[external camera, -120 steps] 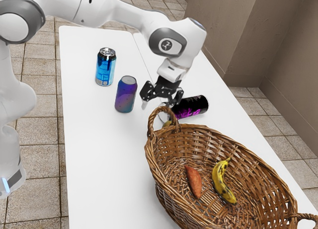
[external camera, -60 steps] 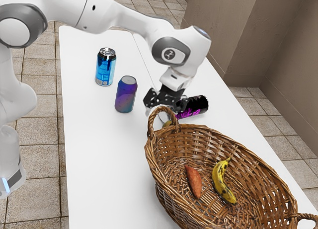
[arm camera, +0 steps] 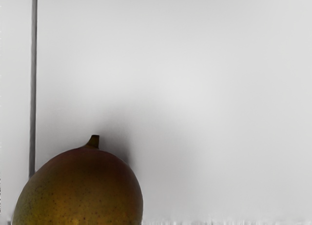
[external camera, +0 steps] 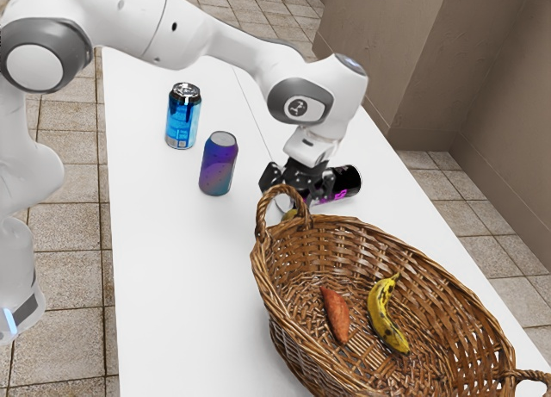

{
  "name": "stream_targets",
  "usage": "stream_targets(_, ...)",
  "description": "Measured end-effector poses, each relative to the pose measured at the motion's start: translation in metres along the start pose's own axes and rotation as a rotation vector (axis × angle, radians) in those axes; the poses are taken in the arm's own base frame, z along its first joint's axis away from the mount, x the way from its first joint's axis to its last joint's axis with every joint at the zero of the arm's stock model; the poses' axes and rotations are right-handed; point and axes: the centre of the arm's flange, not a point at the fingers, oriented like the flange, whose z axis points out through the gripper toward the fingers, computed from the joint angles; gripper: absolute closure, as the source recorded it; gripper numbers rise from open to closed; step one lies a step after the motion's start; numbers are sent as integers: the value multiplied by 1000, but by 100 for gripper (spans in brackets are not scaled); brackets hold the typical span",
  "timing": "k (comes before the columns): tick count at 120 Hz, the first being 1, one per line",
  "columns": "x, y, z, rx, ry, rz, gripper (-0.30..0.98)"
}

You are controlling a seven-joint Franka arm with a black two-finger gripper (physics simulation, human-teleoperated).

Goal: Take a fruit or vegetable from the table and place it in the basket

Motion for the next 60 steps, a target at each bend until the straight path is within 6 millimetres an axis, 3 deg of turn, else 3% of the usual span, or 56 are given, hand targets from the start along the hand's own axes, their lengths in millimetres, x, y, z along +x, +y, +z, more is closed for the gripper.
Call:
stream_targets(26, -11, -1, 7, -6, 1, -17, 0)
stream_targets(60, 0, -2, 19, -22, -9, -2, 0)
